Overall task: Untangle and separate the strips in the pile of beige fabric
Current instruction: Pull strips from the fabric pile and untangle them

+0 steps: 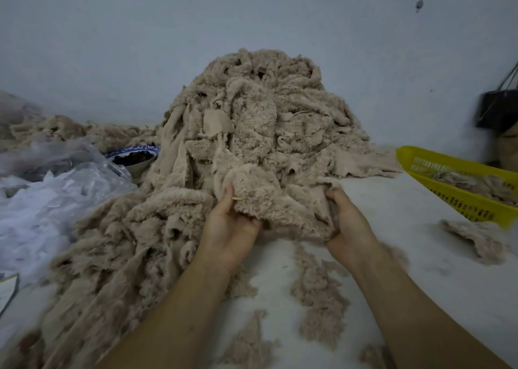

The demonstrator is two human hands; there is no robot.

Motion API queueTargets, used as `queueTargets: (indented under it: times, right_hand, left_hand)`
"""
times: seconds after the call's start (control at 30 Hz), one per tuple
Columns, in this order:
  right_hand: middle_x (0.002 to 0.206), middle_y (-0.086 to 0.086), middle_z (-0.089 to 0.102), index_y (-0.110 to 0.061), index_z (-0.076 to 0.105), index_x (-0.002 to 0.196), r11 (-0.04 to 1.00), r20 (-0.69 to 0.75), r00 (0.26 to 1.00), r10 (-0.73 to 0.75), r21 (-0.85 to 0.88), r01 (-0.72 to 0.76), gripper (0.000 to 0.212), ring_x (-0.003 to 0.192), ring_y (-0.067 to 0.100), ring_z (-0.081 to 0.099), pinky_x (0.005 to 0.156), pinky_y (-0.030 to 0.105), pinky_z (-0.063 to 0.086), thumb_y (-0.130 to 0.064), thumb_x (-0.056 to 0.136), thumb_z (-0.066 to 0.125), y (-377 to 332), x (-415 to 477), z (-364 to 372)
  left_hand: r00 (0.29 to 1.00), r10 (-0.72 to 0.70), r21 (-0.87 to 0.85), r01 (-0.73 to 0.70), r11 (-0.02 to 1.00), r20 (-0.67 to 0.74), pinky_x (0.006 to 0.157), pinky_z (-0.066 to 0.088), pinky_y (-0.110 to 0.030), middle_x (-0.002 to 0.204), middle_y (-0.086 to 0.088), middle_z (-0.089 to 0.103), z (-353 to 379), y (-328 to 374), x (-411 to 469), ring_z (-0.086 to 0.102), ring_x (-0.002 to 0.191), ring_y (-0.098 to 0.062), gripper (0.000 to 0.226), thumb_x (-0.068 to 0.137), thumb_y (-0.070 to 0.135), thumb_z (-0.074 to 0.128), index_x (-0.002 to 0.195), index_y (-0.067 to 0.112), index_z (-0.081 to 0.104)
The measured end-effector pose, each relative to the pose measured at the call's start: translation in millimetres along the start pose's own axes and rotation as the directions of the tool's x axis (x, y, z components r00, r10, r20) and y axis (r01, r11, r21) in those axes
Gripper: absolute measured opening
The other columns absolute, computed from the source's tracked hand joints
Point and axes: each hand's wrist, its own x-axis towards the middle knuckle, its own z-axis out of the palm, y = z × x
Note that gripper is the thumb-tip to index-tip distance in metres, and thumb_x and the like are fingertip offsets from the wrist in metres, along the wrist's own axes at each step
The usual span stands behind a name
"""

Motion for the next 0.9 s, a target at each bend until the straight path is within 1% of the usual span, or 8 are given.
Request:
queueTargets:
  times: [0.17,0.27,0.4,0.53,0.63,0.73,0.83,0.9]
  right_hand:
    - [0.082,0.014,0.061,-0.012,0.071,0.093,0.999,0.006,1.0,-0.03,0.018,0.03,0.031,0.063,0.02,0.058,0.057,0.029,0.05,-0.041,0.094,0.06,0,-3,2]
    - [0.078,0.001,0.069,-0.016,0.077,0.093,0.996,-0.003,1.0,-0.024,0.089,0.024,0.035,0.059,0.012,0.062,0.047,0.022,0.051,-0.045,0.095,0.057,-2,-2,0]
    - [0.103,0.006,0.075,-0.021,0.069,0.119,0.99,0.049,0.998,-0.025,0.138,0.018,0.034,0.091,0.024,0.073,0.079,0.036,0.061,-0.043,0.099,0.053,-2,-4,3]
    - [0.124,0.012,0.069,-0.013,0.074,0.116,0.995,0.209,0.978,-0.022,0.102,0.001,0.048,0.115,0.022,0.066,0.087,0.032,0.057,-0.043,0.105,0.039,2,-8,8]
    - [0.125,0.018,0.067,-0.011,0.075,0.113,0.999,0.275,0.961,0.014,0.04,-0.026,0.052,0.119,0.026,0.064,0.096,0.037,0.054,-0.048,0.102,0.04,3,-14,11]
    - [0.123,0.017,0.069,-0.006,0.074,0.115,0.999,0.275,0.96,0.042,-0.003,-0.043,0.056,0.115,0.026,0.066,0.088,0.033,0.057,-0.051,0.096,0.047,8,-16,14]
    - [0.121,0.014,0.07,-0.003,0.065,0.124,0.998,0.229,0.973,0.025,-0.056,-0.012,0.06,0.114,0.025,0.067,0.094,0.036,0.053,-0.052,0.101,0.037,11,-15,15]
    - [0.117,0.014,0.072,-0.004,0.064,0.121,0.996,0.197,0.98,0.028,-0.083,-0.012,0.06,0.11,0.026,0.069,0.087,0.035,0.057,-0.053,0.102,0.035,11,-13,14]
  left_hand:
    - [0.997,0.04,-0.019,-0.041,0.999,-0.069,0.099,0.049,-0.044,0.114,-0.017,0.072,-5,2,6,0.072,0.101,-0.028,0.038,0.101,0.024,0.043,0.106,0.002,0.073]
    - [0.972,0.126,0.288,-0.065,0.955,-0.198,0.086,0.057,-0.043,0.113,-0.012,0.073,1,-3,3,0.072,0.1,-0.026,0.03,0.101,0.025,0.047,0.116,0.009,0.068]
    - [0.889,0.457,0.981,-0.108,0.161,0.023,0.119,0.024,-0.039,0.16,-0.002,0.026,-2,-15,-5,0.027,0.146,-0.018,0.061,0.102,0.038,0.044,0.156,0.019,0.023]
    - [0.808,0.427,0.91,-0.4,-0.112,0.407,0.109,0.018,-0.017,0.143,0.012,0.036,8,-33,-14,0.022,0.133,0.005,0.06,0.094,0.061,0.041,0.143,0.026,0.044]
    - [0.886,0.298,0.934,-0.349,-0.079,0.356,0.083,0.044,-0.025,0.104,0.008,0.054,11,-42,-15,0.051,0.101,-0.011,0.044,0.089,0.061,0.056,0.106,0.02,0.061]
    - [0.919,0.326,0.937,-0.292,0.191,0.22,0.063,0.045,-0.027,0.071,0.005,0.062,11,-40,-15,0.061,0.071,-0.018,0.03,0.096,0.038,0.059,0.073,0.02,0.057]
    - [0.973,0.231,0.748,-0.169,0.642,0.022,0.085,0.057,-0.038,0.098,-0.005,0.076,14,-32,-14,0.071,0.096,-0.023,0.021,0.099,0.031,0.057,0.098,0.015,0.071]
    - [0.987,0.155,0.673,-0.096,0.733,-0.028,0.091,0.055,-0.049,0.106,-0.012,0.074,15,-30,-16,0.069,0.103,-0.031,0.021,0.099,0.031,0.058,0.103,0.016,0.072]
